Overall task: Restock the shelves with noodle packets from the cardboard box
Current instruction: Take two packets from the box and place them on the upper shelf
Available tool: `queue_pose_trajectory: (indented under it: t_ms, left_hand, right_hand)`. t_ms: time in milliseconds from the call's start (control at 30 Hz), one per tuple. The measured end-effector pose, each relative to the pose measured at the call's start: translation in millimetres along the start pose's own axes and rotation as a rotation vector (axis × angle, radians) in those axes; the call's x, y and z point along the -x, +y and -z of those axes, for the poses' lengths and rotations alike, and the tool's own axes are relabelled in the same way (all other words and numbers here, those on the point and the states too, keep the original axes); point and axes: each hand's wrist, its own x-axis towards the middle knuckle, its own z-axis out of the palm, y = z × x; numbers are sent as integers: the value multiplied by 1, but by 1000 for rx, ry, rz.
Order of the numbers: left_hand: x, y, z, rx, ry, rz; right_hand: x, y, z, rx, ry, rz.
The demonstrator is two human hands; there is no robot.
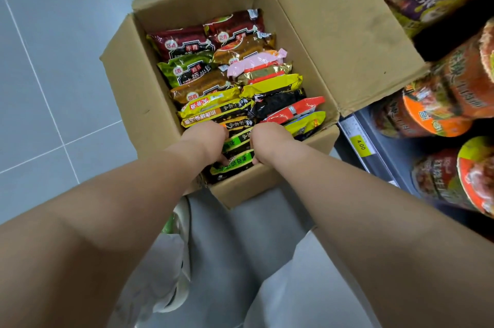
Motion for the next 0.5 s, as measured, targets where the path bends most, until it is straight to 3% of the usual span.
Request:
queue_pose_trajectory:
  t_ms: [267,500]
  left_hand:
    - [23,-6,3,101,182,17]
    - [81,-11,41,474,234,86]
  right_hand:
    - [30,10,13,-32,110,116]
    - [84,25,51,-457,276,110]
